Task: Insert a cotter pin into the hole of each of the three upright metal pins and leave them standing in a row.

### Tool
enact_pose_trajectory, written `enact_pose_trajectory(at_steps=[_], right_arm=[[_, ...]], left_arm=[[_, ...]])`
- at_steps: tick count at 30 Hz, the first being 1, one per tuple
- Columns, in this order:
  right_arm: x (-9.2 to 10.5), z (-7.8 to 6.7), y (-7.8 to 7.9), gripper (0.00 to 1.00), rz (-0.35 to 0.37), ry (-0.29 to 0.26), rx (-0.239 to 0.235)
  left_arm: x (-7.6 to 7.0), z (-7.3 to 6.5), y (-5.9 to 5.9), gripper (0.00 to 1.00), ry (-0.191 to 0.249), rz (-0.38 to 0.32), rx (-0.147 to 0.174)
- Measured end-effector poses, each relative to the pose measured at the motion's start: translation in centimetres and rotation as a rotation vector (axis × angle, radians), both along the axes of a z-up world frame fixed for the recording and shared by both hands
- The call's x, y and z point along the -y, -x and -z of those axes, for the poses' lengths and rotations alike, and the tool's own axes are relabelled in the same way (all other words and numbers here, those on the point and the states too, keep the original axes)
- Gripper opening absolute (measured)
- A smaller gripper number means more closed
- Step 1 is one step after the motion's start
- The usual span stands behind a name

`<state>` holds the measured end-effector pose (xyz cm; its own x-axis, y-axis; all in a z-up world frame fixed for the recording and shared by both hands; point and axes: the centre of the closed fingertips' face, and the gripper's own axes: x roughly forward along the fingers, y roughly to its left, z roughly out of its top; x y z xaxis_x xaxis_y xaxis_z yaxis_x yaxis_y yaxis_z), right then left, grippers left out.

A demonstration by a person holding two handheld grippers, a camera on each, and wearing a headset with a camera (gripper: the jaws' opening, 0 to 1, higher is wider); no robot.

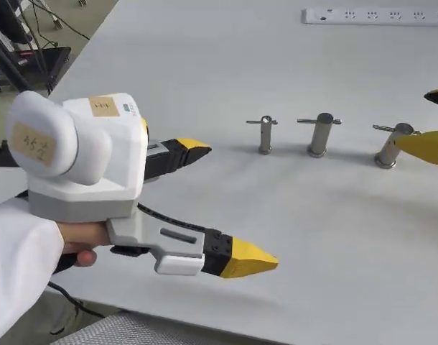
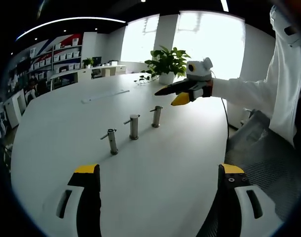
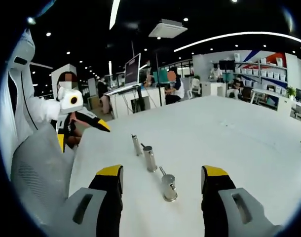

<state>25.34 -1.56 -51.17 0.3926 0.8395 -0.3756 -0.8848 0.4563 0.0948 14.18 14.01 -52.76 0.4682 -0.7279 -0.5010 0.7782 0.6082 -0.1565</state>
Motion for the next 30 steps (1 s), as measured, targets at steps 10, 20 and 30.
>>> enact_pose_trajectory(at_steps=[10,20,30], right_arm=[[2.0,0.2,2.4,0.82,0.070,0.050,-0.070],[0.6,-0.3,6.4,0.95,0.164,-0.056,-0.219],[-0.3,2.1,10.3,0.98,0.164,0.011,-0.297]], left_arm=[[-0.7,-2.5,-0.7,0.99,0.133,-0.119,0.030],[-1.5,-2.6,0.3,0.99,0.193,-0.222,-0.006],[-2.6,-2.1,0.8,0.99,0.188,-0.271,-0.004]])
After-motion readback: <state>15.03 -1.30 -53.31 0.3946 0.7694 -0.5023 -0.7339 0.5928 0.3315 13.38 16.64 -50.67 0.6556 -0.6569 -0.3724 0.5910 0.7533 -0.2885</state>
